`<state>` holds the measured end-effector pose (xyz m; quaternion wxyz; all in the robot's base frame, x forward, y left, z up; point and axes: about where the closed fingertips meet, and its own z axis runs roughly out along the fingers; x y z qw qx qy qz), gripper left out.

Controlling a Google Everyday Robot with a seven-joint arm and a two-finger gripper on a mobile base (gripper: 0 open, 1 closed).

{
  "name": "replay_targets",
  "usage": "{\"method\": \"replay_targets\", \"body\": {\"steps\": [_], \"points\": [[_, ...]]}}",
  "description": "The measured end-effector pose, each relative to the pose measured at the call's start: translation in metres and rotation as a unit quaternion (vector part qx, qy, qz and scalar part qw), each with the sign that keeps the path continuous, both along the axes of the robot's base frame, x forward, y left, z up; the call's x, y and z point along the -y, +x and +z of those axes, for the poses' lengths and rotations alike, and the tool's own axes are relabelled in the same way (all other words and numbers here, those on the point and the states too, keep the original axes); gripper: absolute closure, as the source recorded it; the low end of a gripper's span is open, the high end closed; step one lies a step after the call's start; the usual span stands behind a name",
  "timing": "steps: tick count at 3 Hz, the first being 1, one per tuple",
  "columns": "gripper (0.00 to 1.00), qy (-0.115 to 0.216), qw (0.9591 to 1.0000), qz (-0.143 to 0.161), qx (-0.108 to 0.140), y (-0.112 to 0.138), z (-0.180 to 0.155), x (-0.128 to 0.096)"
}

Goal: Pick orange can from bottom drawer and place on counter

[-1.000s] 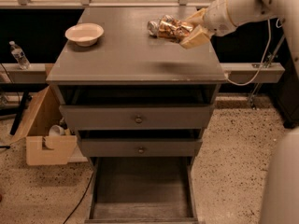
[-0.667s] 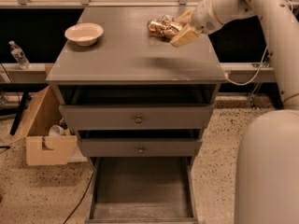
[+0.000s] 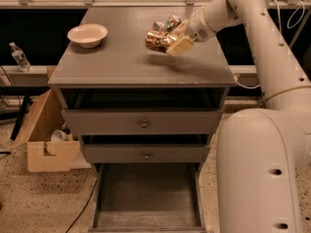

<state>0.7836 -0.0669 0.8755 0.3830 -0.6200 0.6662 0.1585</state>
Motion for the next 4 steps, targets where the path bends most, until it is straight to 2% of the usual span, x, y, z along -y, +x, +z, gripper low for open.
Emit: {"method": "replay_targets", "body": {"steps": [1, 2, 3, 4], "points": [[0.28, 0.006, 0.9999, -0.003, -0.014, 0.006, -0.011, -0.001], [0.03, 0.009, 0.9999, -0.007, -0.013, 0.008, -0.010, 0.005], [0.00, 0.017, 0.9995, -0.028, 0.002, 0.003, 0.005, 0.035], [0.00, 0.023, 0.9984, -0.044, 0.028, -0.011, 0.025, 0.069]]}}
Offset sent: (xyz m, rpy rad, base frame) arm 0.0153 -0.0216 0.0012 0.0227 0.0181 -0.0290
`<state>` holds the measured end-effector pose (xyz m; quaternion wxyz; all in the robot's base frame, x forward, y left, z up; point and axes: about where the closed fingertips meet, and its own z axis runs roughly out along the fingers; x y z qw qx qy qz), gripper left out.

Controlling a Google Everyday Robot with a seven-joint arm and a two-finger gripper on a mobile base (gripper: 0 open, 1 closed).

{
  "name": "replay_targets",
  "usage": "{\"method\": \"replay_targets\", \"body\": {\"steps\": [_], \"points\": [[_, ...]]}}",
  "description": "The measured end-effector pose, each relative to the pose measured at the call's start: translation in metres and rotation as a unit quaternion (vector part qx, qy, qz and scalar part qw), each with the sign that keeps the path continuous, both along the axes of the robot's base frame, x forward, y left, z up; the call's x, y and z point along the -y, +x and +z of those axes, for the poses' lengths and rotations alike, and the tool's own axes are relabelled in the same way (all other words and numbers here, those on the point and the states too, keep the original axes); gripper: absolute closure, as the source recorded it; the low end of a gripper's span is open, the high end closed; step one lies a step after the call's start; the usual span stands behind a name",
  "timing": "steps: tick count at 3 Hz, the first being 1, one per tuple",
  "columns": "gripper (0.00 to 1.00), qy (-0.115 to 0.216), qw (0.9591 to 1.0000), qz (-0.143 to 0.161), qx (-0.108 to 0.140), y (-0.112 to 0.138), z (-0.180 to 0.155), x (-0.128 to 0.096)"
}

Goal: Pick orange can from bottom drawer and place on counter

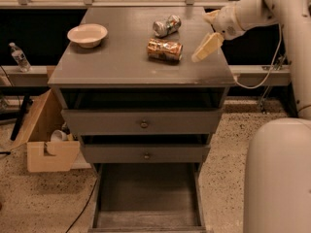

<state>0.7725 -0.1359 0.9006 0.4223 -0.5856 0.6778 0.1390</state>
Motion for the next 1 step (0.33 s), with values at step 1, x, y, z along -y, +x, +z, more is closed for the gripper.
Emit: {"method": "replay_targets", "body": {"steps": [1], "points": [[0.00, 0.001, 0.9996, -0.011, 0.027, -0.0219, 0.0147, 0.0295]]}}
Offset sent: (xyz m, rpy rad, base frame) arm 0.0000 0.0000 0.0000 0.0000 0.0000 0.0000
